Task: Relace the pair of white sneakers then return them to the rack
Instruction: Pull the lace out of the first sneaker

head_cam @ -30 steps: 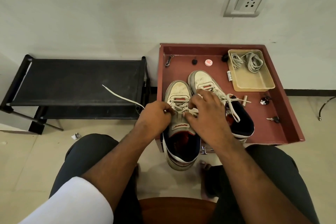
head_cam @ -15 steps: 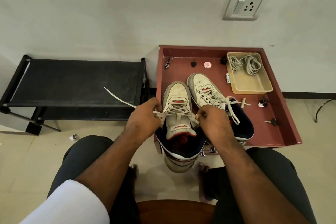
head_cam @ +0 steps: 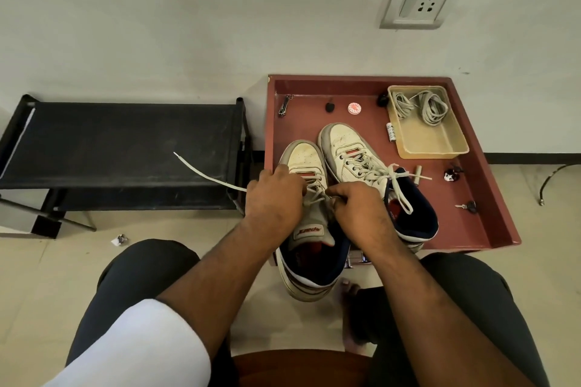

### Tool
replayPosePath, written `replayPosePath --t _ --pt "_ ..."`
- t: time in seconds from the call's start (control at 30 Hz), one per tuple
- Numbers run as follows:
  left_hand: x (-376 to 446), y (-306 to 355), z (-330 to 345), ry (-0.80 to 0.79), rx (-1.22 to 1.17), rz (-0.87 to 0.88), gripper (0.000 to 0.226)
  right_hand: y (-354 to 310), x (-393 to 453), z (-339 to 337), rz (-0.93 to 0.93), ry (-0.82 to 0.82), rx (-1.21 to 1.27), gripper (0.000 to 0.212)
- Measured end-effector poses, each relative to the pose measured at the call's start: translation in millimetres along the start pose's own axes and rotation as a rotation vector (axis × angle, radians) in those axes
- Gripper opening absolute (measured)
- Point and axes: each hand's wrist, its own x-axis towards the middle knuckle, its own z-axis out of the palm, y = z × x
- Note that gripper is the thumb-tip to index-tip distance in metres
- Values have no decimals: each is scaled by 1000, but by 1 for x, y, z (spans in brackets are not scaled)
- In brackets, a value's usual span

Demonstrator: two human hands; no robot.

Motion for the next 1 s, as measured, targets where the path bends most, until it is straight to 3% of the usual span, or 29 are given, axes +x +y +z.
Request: replayPosePath --t 0.2,0.33,0.37,0.43,0.57,0.83,0.9,1.0 --pt "3 -4 -1 34 -14 22 21 -1 2 0 29 -27 -11 27" --pt "8 -21 7 -52 -615 -190 4 -2 2 -1 42 -54 -14 29" --pt "7 -23 8 -53 -671 -229 3 -2 3 -2 43 -57 -13 30" --pt "7 -21 9 -24 -494 -198 9 -3 3 -2 44 -68 -11 31" --pt "4 -15 6 -17 -170 -26 40 -3 3 -2 42 -79 -5 31" --pt "2 -14 5 95 -80 14 19 -2 4 -3 50 -90 14 30" --pt "5 -16 13 159 -284 -37 12 -2 5 -2 53 -93 10 30" --pt "6 -20 20 150 -880 -233 12 -1 6 -1 59 -103 6 31"
